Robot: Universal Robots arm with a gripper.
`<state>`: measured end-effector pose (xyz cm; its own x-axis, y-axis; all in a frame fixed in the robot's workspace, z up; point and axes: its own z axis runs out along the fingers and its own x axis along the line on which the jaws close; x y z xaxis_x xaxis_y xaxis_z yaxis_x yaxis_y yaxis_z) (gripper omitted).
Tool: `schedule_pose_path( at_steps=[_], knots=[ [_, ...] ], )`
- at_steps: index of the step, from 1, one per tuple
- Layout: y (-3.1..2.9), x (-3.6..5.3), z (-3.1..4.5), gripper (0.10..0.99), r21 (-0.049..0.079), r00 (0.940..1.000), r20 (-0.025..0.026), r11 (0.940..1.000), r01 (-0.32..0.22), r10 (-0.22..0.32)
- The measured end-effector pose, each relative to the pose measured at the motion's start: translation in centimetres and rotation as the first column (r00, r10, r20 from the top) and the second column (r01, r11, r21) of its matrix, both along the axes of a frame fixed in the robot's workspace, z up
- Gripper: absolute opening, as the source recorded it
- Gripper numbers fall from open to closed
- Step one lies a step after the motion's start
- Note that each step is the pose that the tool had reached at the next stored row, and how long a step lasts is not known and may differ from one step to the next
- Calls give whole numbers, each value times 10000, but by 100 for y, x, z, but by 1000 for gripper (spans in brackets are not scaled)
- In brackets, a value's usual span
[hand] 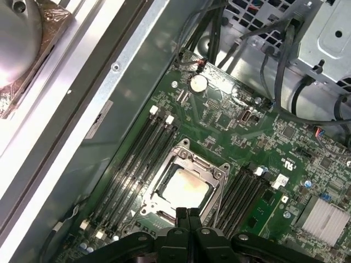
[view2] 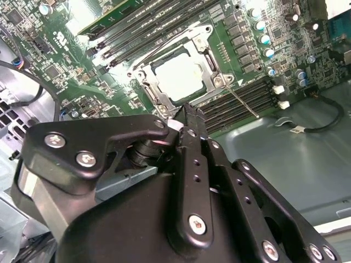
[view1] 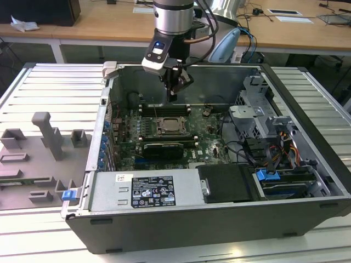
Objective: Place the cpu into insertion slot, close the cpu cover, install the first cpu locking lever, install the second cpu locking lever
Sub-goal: 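Install the first cpu locking lever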
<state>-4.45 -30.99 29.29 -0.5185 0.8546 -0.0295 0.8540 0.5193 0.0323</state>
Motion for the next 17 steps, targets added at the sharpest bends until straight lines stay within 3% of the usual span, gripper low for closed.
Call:
schedule_pose_path(
  at_steps=[17],
  knots=[
    [0,0,0,106,0,9955,0,9955,-951,951]
  ],
)
